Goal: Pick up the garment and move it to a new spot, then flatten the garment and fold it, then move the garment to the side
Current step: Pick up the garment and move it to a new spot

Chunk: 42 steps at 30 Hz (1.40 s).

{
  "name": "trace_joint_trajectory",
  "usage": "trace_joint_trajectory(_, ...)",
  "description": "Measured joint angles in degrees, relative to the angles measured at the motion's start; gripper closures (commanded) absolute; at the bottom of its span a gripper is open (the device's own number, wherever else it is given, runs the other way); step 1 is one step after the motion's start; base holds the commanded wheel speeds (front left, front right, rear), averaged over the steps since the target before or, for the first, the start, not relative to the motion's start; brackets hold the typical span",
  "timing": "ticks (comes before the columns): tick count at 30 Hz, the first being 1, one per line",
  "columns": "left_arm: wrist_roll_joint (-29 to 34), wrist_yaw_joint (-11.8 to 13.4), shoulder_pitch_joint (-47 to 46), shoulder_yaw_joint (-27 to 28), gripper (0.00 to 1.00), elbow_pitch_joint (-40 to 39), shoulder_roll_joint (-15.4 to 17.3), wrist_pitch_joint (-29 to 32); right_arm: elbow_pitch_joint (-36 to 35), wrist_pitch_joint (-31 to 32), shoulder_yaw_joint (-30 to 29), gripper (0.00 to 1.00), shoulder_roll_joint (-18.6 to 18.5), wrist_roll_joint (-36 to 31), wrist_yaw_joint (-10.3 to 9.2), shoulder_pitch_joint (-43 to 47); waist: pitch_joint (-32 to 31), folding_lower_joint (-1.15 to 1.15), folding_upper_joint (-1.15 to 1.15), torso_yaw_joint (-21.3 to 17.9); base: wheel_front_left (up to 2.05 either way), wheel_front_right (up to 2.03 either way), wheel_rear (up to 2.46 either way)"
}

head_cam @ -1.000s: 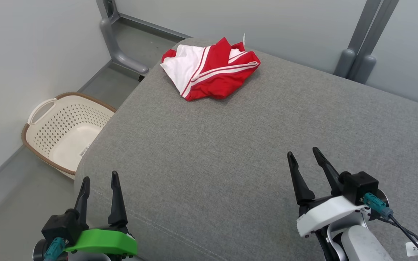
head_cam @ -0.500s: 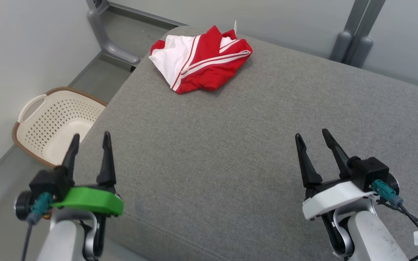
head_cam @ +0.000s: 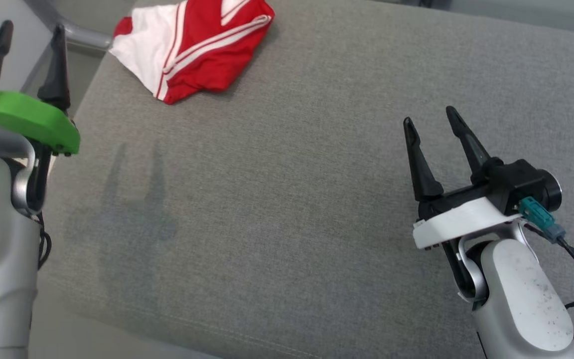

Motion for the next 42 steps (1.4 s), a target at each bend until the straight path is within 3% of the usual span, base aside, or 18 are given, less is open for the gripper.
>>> trace_joint_trajectory(7,-3.4,-1.0,-7.8,-2.8,0.00,8.3,1.0,3.3,-2.9,0.6,-0.1,0.00,0.0,-1.9,0.00,-3.1,7.0,0.00,0.00,-4.2,0.00,0.00,0.00)
trace_joint_trajectory(17,-11.1,-1.2,-10.2,-10.9,0.00,14.3,3.4,4.6,-5.3,1.3,-0.8,0.00,-0.5,-2.8,0.00,-4.1,14.6,0.00,0.00,-8.7,0.00,0.00,0.00)
trace_joint_trajectory(29,-12.4,-1.2,-14.6,-16.0,0.02,24.5,3.7,2.5,-6.6,2.1,-0.2,0.00,-1.2,-3.1,0.00,-4.1,16.9,0.01,0.00,-11.6,0.00,0.00,0.00)
trace_joint_trajectory(30,-12.4,-1.2,-15.0,-16.5,0.15,25.4,3.7,2.4,-6.6,2.2,-0.2,0.00,-1.2,-3.1,0.00,-4.0,16.8,0.00,0.00,-11.8,0.00,0.00,0.00)
trace_joint_trajectory(31,-12.4,-1.2,-15.3,-16.7,0.51,26.2,3.8,2.3,-6.7,2.2,-0.2,0.00,-1.2,-3.1,0.00,-4.0,16.7,0.00,0.00,-11.9,0.00,0.00,0.00)
trace_joint_trajectory(32,-12.5,-1.2,-15.5,-16.8,0.62,26.7,3.8,2.1,-6.7,2.2,-0.2,0.00,-1.2,-3.1,0.00,-4.0,16.6,0.01,0.00,-12.1,0.00,0.00,0.00)
trace_joint_trajectory(33,-12.6,-1.2,-15.9,-16.9,0.95,27.3,3.7,1.2,-6.8,2.2,-0.4,0.00,-1.1,-3.1,0.00,-4.0,16.5,0.01,0.00,-12.2,0.00,0.00,0.00)
trace_joint_trajectory(34,-12.6,-1.2,-16.3,-16.9,1.00,27.9,3.7,0.1,-6.8,2.2,-0.5,0.00,-1.1,-3.2,0.00,-3.9,16.4,0.00,0.00,-12.4,0.00,0.00,0.00)
trace_joint_trajectory(42,-14.1,-1.2,-19.0,-18.0,1.00,28.4,3.8,-5.6,-6.5,1.8,-1.8,0.00,-1.0,-3.4,0.00,-3.2,14.5,0.00,0.00,-12.4,0.00,0.00,0.00)
